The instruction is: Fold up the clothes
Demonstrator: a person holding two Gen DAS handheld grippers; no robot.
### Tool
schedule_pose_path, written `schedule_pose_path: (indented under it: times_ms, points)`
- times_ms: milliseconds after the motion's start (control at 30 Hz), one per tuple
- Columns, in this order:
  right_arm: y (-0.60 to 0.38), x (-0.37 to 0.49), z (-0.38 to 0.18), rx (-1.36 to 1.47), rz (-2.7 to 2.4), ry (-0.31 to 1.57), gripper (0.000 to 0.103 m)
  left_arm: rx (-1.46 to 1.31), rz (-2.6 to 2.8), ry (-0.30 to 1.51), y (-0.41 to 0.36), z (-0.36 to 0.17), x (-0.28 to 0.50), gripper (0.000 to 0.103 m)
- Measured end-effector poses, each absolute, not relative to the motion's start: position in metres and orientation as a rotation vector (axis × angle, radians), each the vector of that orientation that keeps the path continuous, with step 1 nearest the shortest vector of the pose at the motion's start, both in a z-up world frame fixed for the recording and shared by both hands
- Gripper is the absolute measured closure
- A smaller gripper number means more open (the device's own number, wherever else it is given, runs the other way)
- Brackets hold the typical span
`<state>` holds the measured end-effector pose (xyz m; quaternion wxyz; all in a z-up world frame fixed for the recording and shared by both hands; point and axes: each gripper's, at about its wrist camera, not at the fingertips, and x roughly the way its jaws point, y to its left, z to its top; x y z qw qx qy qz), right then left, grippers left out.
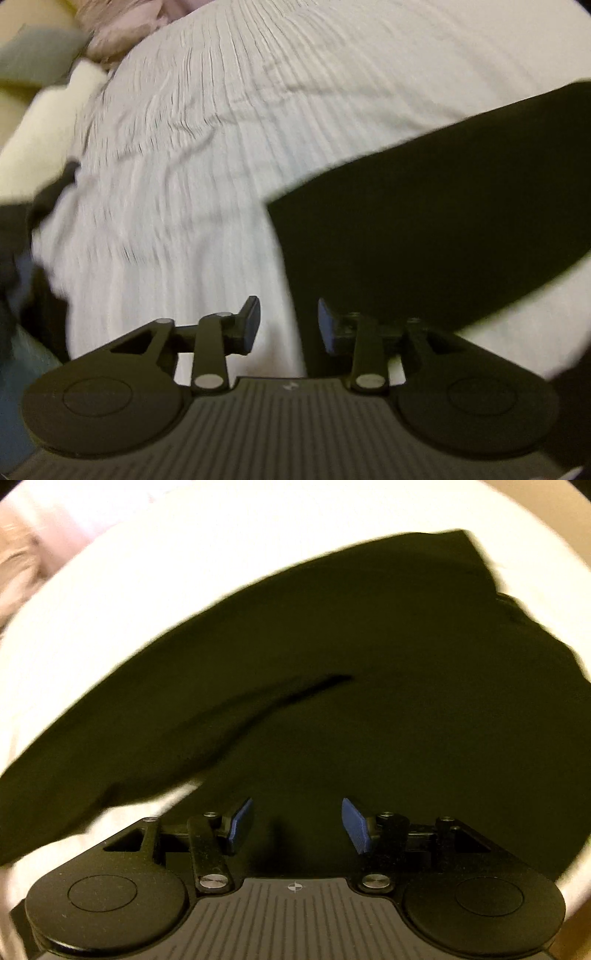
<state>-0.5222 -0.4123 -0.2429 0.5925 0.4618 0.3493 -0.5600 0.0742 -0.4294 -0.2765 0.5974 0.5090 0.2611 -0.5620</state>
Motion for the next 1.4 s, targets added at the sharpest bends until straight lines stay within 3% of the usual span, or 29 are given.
schedule_pose_path:
  times_ms: [33, 67, 233, 433, 567, 833, 1033, 1400]
  points:
    - [-0.403, -0.527, -0.239, 1.079, -1.343, 0.812, 0.013, 1.158, -1.317, 0.642, -0.413, -0.272, 0.065, 0.068]
    - [-0.394, -0.532, -0.234, 1.083, -1.373, 0.797, 0.004, 1.142, -1.328, 0.676, -0.395, -0.269, 0.055, 0.061]
    - [-0.343, -0.561, -0.205, 1.109, -1.458, 0.704, 0.004, 1.16, -1.429, 0.728, -0.324, -0.26, 0.003, 0.039]
    - [-0.286, -0.596, -0.186, 1.174, -1.533, 0.654, 0.004, 1.219, -1.47, 0.745, -0.26, -0.26, -0.032, 0.036]
    - [-0.27, -0.61, -0.176, 1.164, -1.529, 0.689, 0.004, 1.266, -1.462, 0.699, -0.226, -0.263, -0.037, 0.027]
    - [-0.27, -0.611, -0.171, 1.046, -1.382, 0.797, 0.004, 1.342, -1.376, 0.696, -0.176, -0.273, -0.061, 0.026]
    - [-0.277, -0.618, -0.18, 0.986, -1.241, 0.92, 0.004, 1.242, -1.345, 0.767, -0.164, -0.257, -0.102, 0.025]
    - [-0.284, -0.627, -0.172, 0.826, -1.155, 1.041, 0.004, 1.227, -1.396, 0.716, -0.173, -0.239, -0.158, 0.025]
